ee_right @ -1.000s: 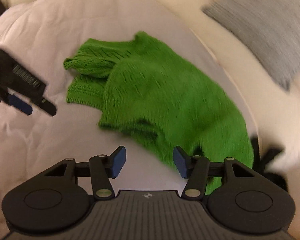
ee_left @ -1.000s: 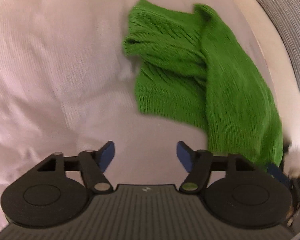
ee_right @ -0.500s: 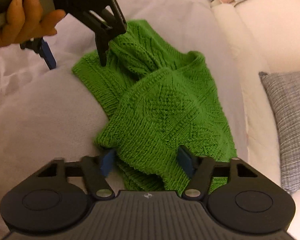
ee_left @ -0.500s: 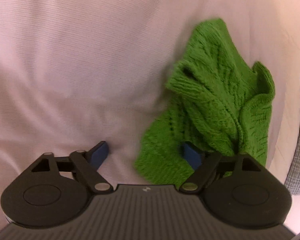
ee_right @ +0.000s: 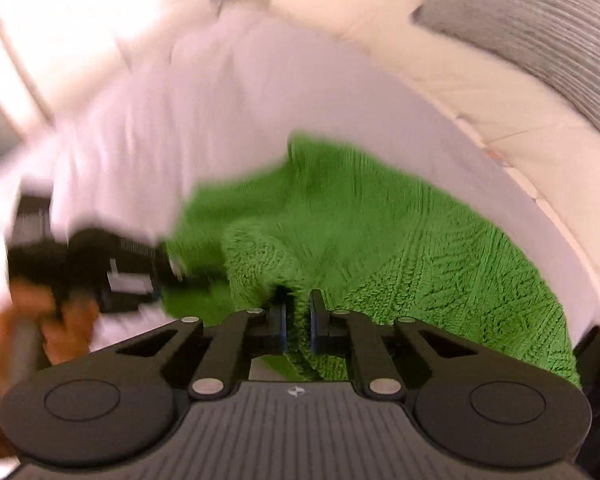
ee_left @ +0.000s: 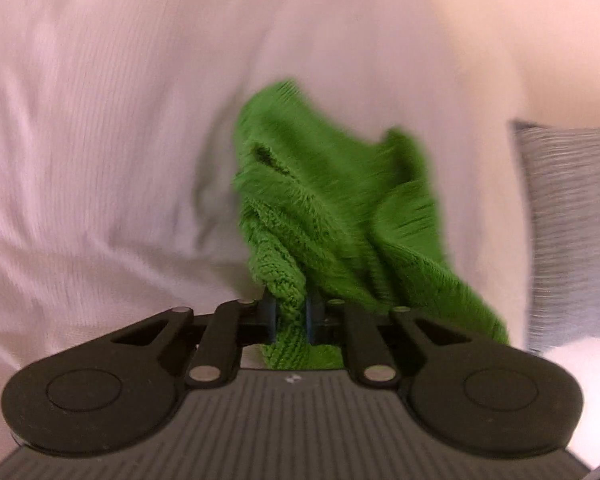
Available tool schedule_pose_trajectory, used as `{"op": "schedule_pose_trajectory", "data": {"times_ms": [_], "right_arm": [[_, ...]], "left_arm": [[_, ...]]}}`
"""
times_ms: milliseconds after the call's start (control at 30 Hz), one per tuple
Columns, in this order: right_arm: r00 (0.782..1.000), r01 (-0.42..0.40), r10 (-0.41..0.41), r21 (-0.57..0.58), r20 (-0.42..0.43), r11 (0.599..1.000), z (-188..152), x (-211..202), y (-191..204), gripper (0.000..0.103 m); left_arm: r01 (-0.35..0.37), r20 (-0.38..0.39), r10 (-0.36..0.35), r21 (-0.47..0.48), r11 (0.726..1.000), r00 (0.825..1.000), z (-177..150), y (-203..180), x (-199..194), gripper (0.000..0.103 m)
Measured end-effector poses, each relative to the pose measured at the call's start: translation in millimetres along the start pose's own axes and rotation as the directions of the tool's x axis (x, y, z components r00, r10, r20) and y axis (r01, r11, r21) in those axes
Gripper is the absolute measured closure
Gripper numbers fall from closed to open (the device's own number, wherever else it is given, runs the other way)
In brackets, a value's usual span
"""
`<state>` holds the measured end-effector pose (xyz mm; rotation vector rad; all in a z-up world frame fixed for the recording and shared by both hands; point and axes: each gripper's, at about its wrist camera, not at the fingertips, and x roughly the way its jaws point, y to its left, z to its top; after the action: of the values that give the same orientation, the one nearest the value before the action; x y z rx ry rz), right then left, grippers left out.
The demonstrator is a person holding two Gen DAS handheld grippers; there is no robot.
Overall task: Fold clothes
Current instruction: 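Grasp the green vest's shoulder with the left gripper while the right gripper grasps the other shoulder, then lift the vest with both grippers and shake it out in the air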
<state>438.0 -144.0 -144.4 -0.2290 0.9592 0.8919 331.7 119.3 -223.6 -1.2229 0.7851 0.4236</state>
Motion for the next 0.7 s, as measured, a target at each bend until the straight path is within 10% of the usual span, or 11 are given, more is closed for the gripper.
{"op": "schedule_pose_trajectory", "data": {"times_ms": [167, 333, 700], "right_arm": [[0.975, -0.185, 0.159, 0.175, 0.154, 0.967, 33, -50, -4, 0.093], [0.885, -0.438, 0.378, 0.207, 0.273, 0.875, 50, -90, 29, 0.093], [0.615, -0.788, 0.771, 0.163, 0.165, 0.594, 24, -97, 222, 0.092]], "left_arm": [[0.032, 0.144, -0.05, 0.123, 0.992, 0.988, -2, -27, -78, 0.094], [0.018, 0.348, -0.056, 0.111, 0.994, 0.936, -1, -3, -194, 0.095], [-0.234, 0.695, 0.174, -0.008, 0.972, 0.698, 12, 133, -483, 0.095]]}}
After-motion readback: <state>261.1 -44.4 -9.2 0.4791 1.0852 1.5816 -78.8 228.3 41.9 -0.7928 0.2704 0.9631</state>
